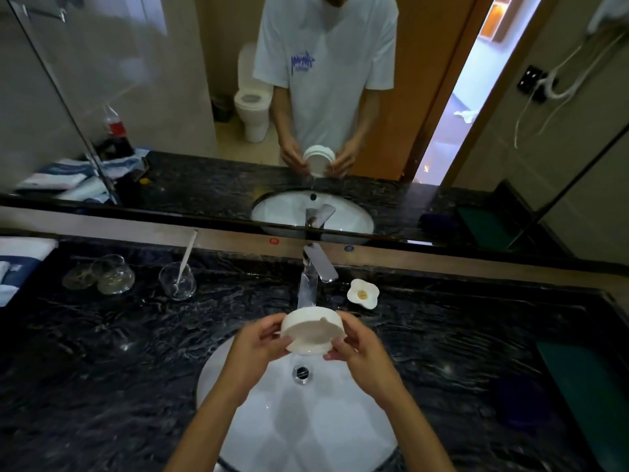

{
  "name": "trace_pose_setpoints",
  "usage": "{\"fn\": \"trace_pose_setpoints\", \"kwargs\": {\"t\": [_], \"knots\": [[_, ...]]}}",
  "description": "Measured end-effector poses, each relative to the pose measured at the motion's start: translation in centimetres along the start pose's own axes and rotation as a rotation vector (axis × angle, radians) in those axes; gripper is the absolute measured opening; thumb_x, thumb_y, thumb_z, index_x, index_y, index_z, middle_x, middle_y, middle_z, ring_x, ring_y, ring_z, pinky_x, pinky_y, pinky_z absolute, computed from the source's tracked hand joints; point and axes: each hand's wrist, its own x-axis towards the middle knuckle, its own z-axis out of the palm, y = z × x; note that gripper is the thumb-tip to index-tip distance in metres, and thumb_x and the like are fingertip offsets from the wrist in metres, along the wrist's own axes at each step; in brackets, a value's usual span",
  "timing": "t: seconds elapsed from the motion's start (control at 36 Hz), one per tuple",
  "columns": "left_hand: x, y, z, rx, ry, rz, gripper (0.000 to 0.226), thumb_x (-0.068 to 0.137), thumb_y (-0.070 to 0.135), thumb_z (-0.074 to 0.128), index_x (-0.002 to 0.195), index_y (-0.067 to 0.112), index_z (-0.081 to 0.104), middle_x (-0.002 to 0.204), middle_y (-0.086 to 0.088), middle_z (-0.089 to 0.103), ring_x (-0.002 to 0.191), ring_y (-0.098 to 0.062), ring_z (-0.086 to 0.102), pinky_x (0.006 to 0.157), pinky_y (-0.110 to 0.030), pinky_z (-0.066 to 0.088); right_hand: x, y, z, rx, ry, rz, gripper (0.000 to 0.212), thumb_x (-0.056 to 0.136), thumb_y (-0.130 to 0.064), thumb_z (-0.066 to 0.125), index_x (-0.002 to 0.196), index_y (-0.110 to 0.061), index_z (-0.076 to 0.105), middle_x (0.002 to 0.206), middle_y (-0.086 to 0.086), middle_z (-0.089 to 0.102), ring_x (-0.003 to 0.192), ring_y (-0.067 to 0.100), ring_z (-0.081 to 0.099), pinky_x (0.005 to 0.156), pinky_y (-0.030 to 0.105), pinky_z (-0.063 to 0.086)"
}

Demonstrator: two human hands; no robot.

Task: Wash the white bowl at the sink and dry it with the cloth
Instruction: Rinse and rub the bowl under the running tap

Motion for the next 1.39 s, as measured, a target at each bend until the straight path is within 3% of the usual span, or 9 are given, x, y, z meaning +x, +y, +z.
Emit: {"fn": "trace_pose_setpoints", "kwargs": {"t": [0.19,0.36,0.5,0.61,0.67,0.83,1.03,1.19,1.39], "knots": [[0.2,-0.9,0.1,0.099,-0.054,-0.059,0.046,0.088,-0.014,0.060,0.107,0.026,0.074,0.110,-0.010,0.077,0.106,-0.027,0.072,0.083,-0.040,0.063,0.0,1.6,1.1,-0.095,0.039,0.075,0.043,0.094,0.000,0.057,0.113,-0.039,0.062,0.113,0.006,0.068,0.093,0.025,0.071,0.071,0.037,0.063],[0.1,-0.5,0.0,0.070,0.000,0.001,0.042,0.087,-0.008,0.066,0.097,0.031,0.078,0.103,-0.003,0.079,0.097,-0.018,0.074,0.079,-0.032,0.061,-0.3,1.3,1.1,-0.058,0.108,0.000,0.034,0.097,-0.010,0.060,0.109,-0.042,0.063,0.100,-0.016,0.072,0.089,0.011,0.070,0.072,0.032,0.062],[0.5,-1.2,0.8,0.157,-0.005,-0.036,0.048,0.088,-0.008,0.061,0.100,0.036,0.076,0.104,-0.006,0.079,0.103,-0.028,0.073,0.078,-0.036,0.063,-0.3,1.8,2.2,-0.128,0.126,0.053,0.047,0.095,0.000,0.057,0.107,-0.045,0.062,0.108,-0.003,0.069,0.090,0.021,0.069,0.064,0.028,0.061],[0.2,-1.0,0.5,0.132,-0.009,0.014,0.043,0.087,-0.004,0.067,0.103,0.034,0.078,0.105,-0.001,0.079,0.100,-0.020,0.073,0.082,-0.036,0.062,-0.6,1.0,1.7,-0.082,0.160,-0.002,0.021,0.095,-0.022,0.065,0.112,-0.035,0.066,0.100,-0.014,0.073,0.089,0.013,0.070,0.064,0.028,0.060],[0.2,-0.8,0.3,0.106,-0.002,0.026,0.042,0.086,-0.003,0.069,0.100,0.035,0.079,0.104,-0.002,0.079,0.096,-0.017,0.074,0.082,-0.035,0.062,-0.5,0.3,1.4,-0.057,0.157,-0.011,0.027,0.089,-0.036,0.062,0.115,-0.030,0.064,0.100,-0.023,0.071,0.089,0.008,0.070,0.066,0.028,0.061],[0.3,-2.2,0.3,0.166,-0.006,-0.068,0.057,0.085,-0.008,0.062,0.088,0.046,0.079,0.101,-0.005,0.080,0.102,-0.026,0.073,0.085,-0.047,0.062,-0.9,1.8,2.1,-0.195,0.106,0.069,0.042,0.095,-0.007,0.058,0.103,-0.047,0.062,0.097,-0.010,0.072,0.080,0.010,0.071,0.065,0.034,0.063],[-1.1,-1.9,-0.7,0.127,-0.046,-0.099,0.037,0.089,-0.006,0.064,0.105,0.026,0.077,0.103,-0.005,0.080,0.097,-0.018,0.075,0.084,-0.038,0.062,-2.6,2.0,2.1,-0.083,0.111,0.009,0.022,0.099,-0.012,0.058,0.116,-0.025,0.064,0.098,-0.013,0.073,0.080,0.014,0.073,0.066,0.031,0.062],[-1.5,-3.2,-0.3,0.099,-0.071,-0.353,0.025,0.091,-0.004,0.065,0.115,0.004,0.069,0.109,-0.021,0.074,0.098,-0.034,0.072,0.084,-0.049,0.062,-2.3,4.2,1.2,-0.064,-0.013,0.357,0.035,0.091,0.005,0.058,0.118,-0.017,0.063,0.105,0.012,0.071,0.065,0.019,0.069,0.072,0.048,0.063],[-2.9,-2.1,1.1,-0.104,-0.155,-0.413,0.017,0.096,0.012,0.062,0.104,-0.001,0.071,0.091,-0.012,0.076,0.090,-0.028,0.071,0.072,-0.038,0.060,-4.1,3.4,-2.2,0.095,-0.171,0.427,0.026,0.098,-0.004,0.056,0.124,-0.005,0.059,0.077,0.009,0.069,0.059,0.015,0.061,0.060,0.029,0.056]]}}
